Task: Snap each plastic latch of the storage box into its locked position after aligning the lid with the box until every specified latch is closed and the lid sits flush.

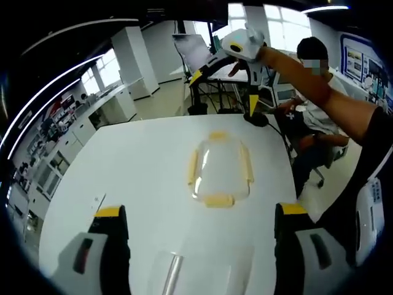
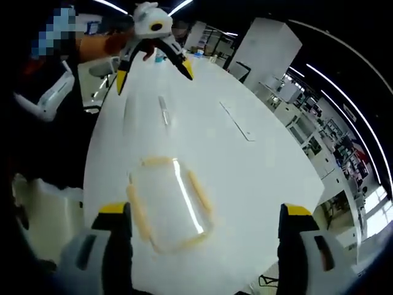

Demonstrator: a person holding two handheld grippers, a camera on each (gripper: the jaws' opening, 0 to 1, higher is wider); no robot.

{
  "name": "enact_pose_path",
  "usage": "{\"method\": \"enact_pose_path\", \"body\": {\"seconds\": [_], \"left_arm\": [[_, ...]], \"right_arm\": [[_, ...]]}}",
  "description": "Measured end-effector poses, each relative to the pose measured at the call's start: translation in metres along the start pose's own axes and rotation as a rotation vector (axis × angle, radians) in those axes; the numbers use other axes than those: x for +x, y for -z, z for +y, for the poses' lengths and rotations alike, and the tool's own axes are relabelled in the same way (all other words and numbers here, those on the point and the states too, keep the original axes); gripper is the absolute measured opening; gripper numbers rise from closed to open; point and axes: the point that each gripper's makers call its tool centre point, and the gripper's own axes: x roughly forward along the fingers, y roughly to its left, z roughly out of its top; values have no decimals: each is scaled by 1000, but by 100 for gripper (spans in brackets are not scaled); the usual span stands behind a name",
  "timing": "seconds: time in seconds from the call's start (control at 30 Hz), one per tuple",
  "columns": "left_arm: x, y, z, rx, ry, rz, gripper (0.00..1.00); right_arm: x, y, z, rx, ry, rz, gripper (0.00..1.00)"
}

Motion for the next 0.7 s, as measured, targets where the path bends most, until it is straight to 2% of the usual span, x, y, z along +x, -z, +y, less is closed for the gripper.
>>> {"method": "enact_pose_path", "body": {"seconds": [0.17,0.23,0.5,0.7], "left_arm": [[11,5,-4,14,11,25,95],[15,6,0,17,18,35,95],[35,18,-4,25,31,76,93],[40,19,-8,29,41,83,93]], "right_arm": [[8,12,-6,-21,23,65,95],[10,15,-8,-33,36,83,93],[15,20,-2,-43,19,117,93],[17,29,-2,-75,28,186,92]]}}
